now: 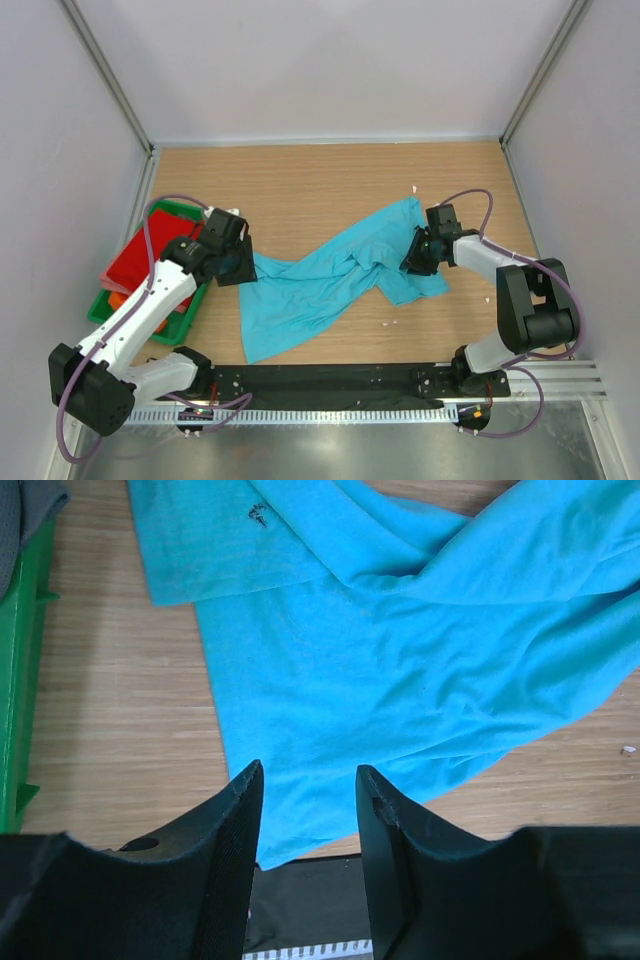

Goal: Fold and stack the t-shirts
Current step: Flatten the tshirt out

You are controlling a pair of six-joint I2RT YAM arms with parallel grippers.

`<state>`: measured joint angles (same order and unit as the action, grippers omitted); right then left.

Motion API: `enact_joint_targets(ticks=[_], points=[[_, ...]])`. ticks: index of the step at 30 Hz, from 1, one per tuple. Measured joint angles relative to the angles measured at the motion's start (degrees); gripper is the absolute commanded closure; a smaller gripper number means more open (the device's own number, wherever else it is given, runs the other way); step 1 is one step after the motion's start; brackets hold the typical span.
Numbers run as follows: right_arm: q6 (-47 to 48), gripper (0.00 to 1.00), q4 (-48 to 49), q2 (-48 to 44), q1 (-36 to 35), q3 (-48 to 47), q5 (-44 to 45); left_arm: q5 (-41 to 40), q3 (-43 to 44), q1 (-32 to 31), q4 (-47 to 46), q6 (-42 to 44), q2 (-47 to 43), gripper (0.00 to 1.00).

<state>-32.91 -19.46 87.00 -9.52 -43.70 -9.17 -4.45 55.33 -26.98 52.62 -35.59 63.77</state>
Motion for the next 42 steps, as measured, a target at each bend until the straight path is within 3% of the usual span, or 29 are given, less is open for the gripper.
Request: enact_joint_targets(ticks=[7, 15, 34, 40, 42], points=[[-0.4, 0.81, -0.4, 0.0, 0.0, -0.1, 0.3, 0.0, 0.0, 0.0, 0.1, 0.0, 0.0, 0.56], [-1.3, 0.75, -2.3, -0.7, 0.0, -1.9, 0.2, 0.0, 0.0, 0.0, 0.3, 0.0, 0.0, 0.56], [-4.8, 0.75, -0.8, -0.9, 0.0, 1.3, 0.1, 0.0, 0.0, 0.0, 0.4, 0.1, -0.3, 0.55], [-5.0, 0.80, -0.3, -0.9, 0.0, 1.4, 0.8, 0.0, 0.0, 0.0, 0.4, 0.1, -0.3, 0.55], [-4.9, 0.90, -0.3, -0.8, 0.0, 1.4, 1.2, 0.0, 0.0, 0.0, 0.4, 0.1, -0.3, 0.55]])
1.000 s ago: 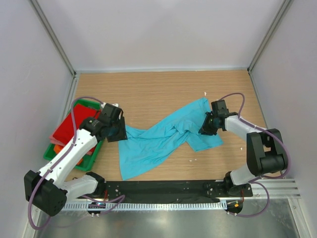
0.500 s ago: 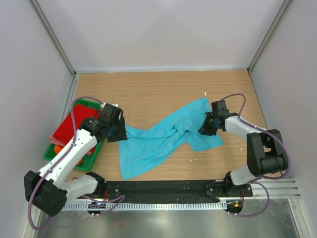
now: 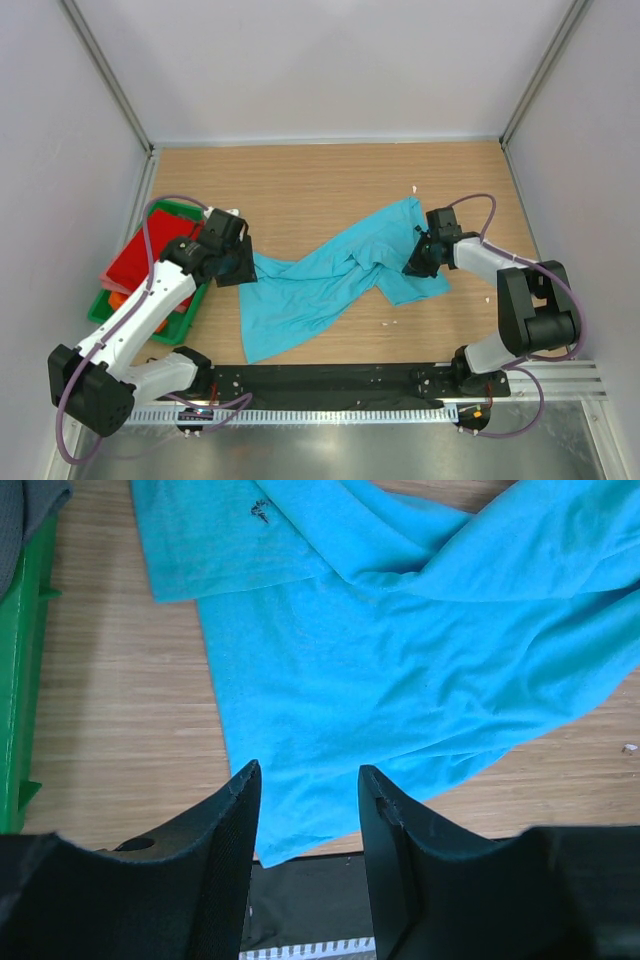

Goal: Fold and stack the t-shirts
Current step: Flatten the tshirt out

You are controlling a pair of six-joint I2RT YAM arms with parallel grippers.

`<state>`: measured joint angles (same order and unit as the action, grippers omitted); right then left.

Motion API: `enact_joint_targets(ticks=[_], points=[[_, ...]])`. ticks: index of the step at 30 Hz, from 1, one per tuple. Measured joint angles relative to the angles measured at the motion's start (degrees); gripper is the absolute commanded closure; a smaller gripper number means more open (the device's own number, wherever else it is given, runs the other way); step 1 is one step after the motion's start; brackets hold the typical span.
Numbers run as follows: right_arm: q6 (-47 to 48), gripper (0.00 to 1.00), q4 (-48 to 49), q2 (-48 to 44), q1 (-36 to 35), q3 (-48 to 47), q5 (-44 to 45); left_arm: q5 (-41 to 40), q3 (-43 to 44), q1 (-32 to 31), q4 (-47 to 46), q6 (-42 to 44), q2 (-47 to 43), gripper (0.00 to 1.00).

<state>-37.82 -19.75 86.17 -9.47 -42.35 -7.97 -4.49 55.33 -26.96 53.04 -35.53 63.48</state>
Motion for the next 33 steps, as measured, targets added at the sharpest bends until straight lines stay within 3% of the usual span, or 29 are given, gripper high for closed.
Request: enact_joint_targets(ticks=[2, 12, 16, 19, 33], points=[[0.3, 0.99, -0.1, 0.0, 0.2, -0.2, 0.7, 0.0, 0.0, 0.0, 0.0, 0.0, 0.0, 0.55], [3.1, 0.99, -10.8, -1.9, 1.9, -7.3, 6.8, -1.7, 0.9, 0.5, 1.0, 0.0, 0.2, 0.50], [4.0, 0.99, -17.3, -6.8, 6.9, -10.4, 10.1, -3.4, 1.8, 1.3, 1.4, -0.2, 1.6, 0.53], [4.8, 0.99, -21.3, -11.4, 11.8, -10.6, 11.5, -4.8, 1.8, 3.0, 1.7, -1.7, 5.0, 0.62], [8.0, 0.99, -29.0, -13.9, 14.2, -12.5, 12.0, -6.5, -1.2, 7.6, -9.7, -6.4, 24.0, 0.58]])
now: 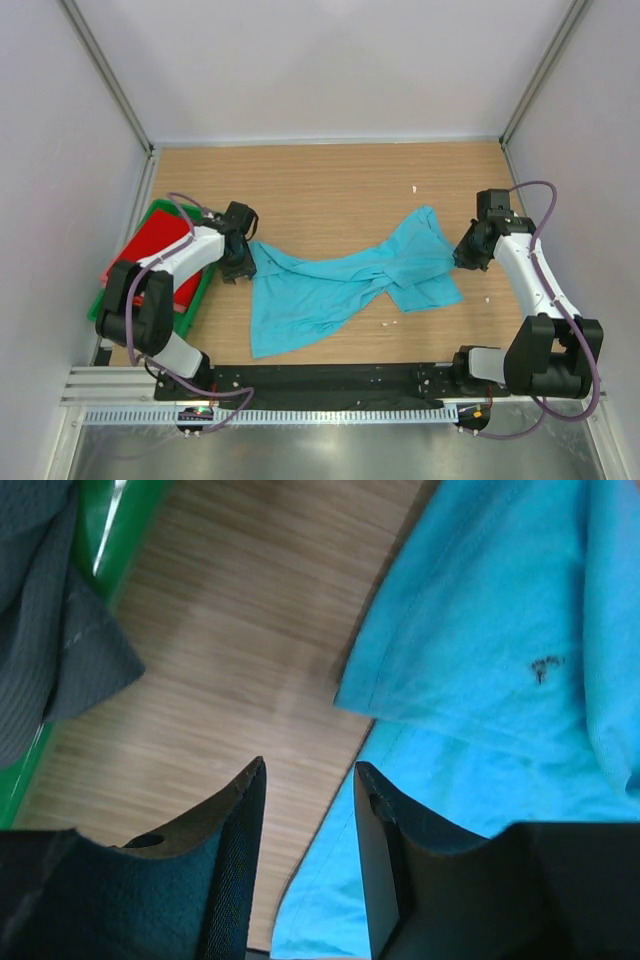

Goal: Fold and stack the t-shirts
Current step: Flatten the tshirt out

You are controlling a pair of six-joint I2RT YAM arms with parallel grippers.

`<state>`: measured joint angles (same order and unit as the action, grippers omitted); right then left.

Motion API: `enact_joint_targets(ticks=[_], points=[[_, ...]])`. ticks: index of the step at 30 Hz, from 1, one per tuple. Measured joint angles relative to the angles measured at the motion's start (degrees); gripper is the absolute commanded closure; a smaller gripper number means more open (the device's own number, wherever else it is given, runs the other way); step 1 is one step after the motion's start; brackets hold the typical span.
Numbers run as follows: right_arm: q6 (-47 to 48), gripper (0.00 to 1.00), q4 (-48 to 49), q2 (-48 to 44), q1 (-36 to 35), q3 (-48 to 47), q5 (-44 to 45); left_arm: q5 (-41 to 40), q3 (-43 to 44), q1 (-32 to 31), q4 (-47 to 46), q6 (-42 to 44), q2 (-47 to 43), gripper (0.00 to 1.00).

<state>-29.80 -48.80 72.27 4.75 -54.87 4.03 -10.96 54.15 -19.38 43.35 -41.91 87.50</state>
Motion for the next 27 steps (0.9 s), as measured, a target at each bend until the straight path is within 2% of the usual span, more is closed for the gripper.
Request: enact_joint_targets(ticks=[9, 21, 27], points=[[0.7, 0.99, 0.1, 0.3, 0.0, 0.0, -1.8, 0.2, 0.3, 2.6, -5.2, -0.1, 3.5, 0.53], [1.0, 0.99, 0.5, 1.3, 0.0, 0.0, -2.9, 1.3, 0.4, 2.9, -7.9, -2.8, 6.6, 0.59], [1.0, 0.99, 0.5, 1.3, -0.2, 0.0, -2.9, 1.3, 0.3, 3.0, -8.0, -4.9, 6.7, 0.67]])
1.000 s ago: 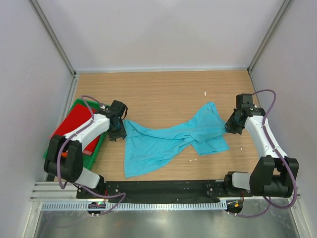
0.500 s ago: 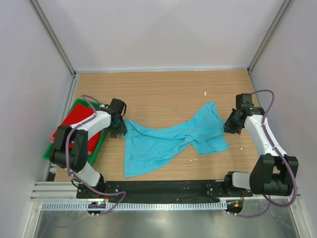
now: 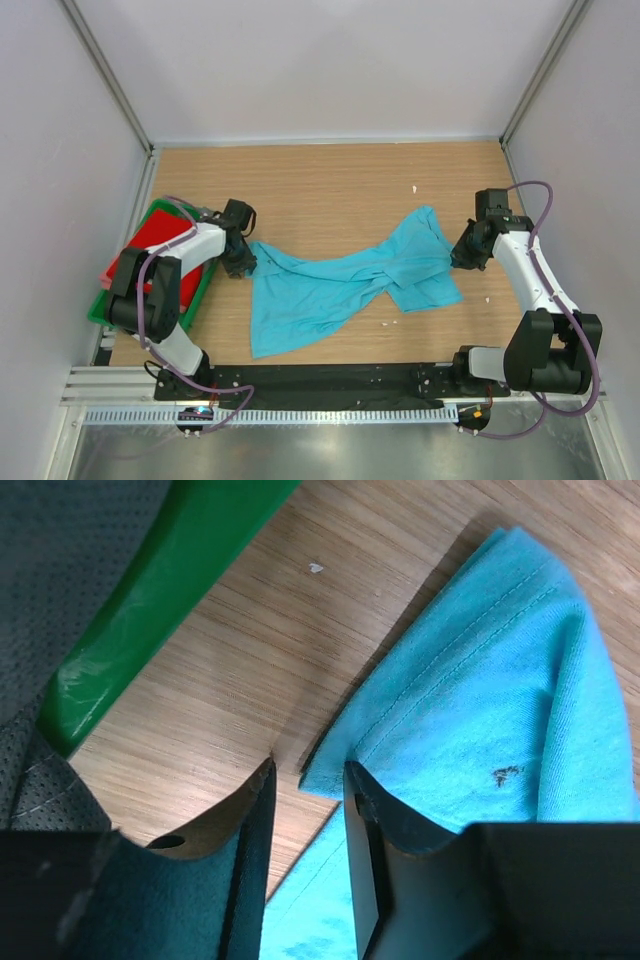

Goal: Fold and stack the t-shirts
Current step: Flatten the tshirt out

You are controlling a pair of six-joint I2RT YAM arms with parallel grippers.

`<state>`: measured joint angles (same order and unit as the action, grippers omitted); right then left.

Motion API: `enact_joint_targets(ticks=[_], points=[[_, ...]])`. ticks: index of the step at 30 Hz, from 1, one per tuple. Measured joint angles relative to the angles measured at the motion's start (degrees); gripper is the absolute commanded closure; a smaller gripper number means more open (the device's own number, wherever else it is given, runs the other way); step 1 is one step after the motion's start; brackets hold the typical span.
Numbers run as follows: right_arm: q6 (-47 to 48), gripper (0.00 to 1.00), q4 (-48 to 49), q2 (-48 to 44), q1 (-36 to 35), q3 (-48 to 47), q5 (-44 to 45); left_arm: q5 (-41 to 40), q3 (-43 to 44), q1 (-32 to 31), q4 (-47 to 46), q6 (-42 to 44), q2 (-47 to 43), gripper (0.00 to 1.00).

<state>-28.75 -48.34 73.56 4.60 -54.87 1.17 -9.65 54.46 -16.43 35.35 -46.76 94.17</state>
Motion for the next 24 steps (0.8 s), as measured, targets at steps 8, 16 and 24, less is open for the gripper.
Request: enact_joint_targets(ticks=[8, 16, 24], points=[[0.0, 0.99, 0.0, 0.0, 0.0, 0.0, 0.0, -0.3, -1.5, 0.1, -1.6, -2.8, -0.9, 0.80], [0.0, 0.99, -0.3, 0.0, 0.0, -0.1, 0.1, -0.2, -2.9, 0.1, -3.9, -4.3, -2.2, 1.00], [-2.0, 0.99, -2.1, 0.0, 0.0, -3.9, 0.2, 2.1, -1.4, 0.1, 0.8, -4.0, -8.3, 1.00]])
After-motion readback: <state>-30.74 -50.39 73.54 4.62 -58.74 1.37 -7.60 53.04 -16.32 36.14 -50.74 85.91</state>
